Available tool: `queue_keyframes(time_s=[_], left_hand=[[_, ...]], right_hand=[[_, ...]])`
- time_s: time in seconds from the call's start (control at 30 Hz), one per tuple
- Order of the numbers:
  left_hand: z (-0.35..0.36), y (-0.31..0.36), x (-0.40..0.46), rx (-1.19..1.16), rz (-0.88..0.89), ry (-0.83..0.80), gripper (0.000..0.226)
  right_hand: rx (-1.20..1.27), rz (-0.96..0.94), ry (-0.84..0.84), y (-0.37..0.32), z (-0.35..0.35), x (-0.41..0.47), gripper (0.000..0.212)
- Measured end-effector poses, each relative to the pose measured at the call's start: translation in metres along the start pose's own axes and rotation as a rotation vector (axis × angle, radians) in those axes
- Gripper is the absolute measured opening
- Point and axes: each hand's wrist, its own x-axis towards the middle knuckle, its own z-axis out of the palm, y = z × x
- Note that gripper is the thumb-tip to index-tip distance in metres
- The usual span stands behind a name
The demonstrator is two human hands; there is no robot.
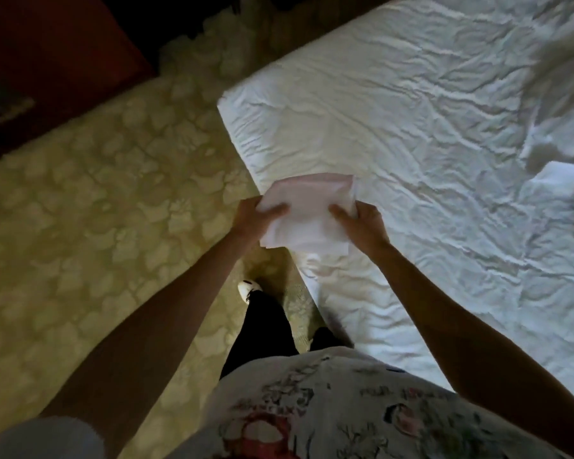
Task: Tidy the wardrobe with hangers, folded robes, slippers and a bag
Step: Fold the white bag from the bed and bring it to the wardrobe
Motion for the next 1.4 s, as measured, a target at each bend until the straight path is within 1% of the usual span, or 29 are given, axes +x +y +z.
queue_keyframes(time_s=[0.07,0.2,0.3,0.37,0.5,0.53,0.6,0.73,0.8,0.9,1.0,1.03,1.1,1.13,1.2,1.33,1.4], left_hand=[[-0.047,-0.020,-0.004,-0.041,-0.025,0.084,0.024],[-0.147,-0.068,-0.002,-0.142,-0.052,0.230,0.039],[-0.226,-0.104,0.005,-0.220,-0.066,0.349,0.041],[-0.276,-0.130,0.007,-0.274,-0.073,0.427,0.038],[-0.370,-0.166,0.004,-0.406,-0.102,0.599,0.028],[-0.390,-0.173,0.003,-0.435,-0.117,0.633,0.028],[-0.425,-0.187,0.007,-0.473,-0.159,0.691,0.038],[-0.485,-0.205,0.028,-0.510,-0.200,0.761,0.057],[-0.515,-0.210,0.046,-0.519,-0.226,0.783,0.060],[-0.562,-0.211,0.081,-0.544,-0.233,0.796,0.050],[-0.621,-0.211,0.130,-0.552,-0.244,0.816,0.033],[-0.642,-0.210,0.148,-0.559,-0.247,0.822,0.035],[-0.682,-0.207,0.185,-0.577,-0.278,0.849,0.053],[-0.702,-0.204,0.201,-0.582,-0.296,0.867,0.058],[-0.740,-0.193,0.228,-0.619,-0.324,0.890,0.053],[-0.822,-0.180,0.279,-0.661,-0.349,0.944,0.041],[-0.852,-0.180,0.303,-0.689,-0.357,0.954,0.031]], right_hand=[[-0.075,-0.069,-0.074,-0.035,0.040,0.001,0.043],[-0.174,-0.161,-0.192,-0.106,0.134,0.007,0.045],[-0.212,-0.212,-0.259,-0.162,0.213,0.011,0.044],[-0.221,-0.247,-0.332,-0.200,0.266,0.009,0.043],[-0.227,-0.288,-0.487,-0.270,0.362,0.002,0.031],[-0.233,-0.301,-0.511,-0.284,0.383,0.002,0.029],[-0.255,-0.336,-0.552,-0.310,0.423,0.004,0.034],[-0.254,-0.344,-0.627,-0.353,0.493,0.023,0.045],[-0.264,-0.346,-0.639,-0.375,0.525,0.039,0.047],[-0.286,-0.356,-0.650,-0.410,0.577,0.069,0.047],[-0.286,-0.373,-0.656,-0.454,0.635,0.107,0.037],[-0.284,-0.385,-0.660,-0.472,0.655,0.121,0.035],[-0.298,-0.414,-0.671,-0.509,0.694,0.150,0.037],[-0.317,-0.431,-0.680,-0.530,0.712,0.163,0.039],[-0.364,-0.450,-0.703,-0.570,0.743,0.185,0.038],[-0.376,-0.473,-0.759,-0.646,0.802,0.215,0.035],[-0.417,-0.470,-0.778,-0.676,0.829,0.231,0.034]])
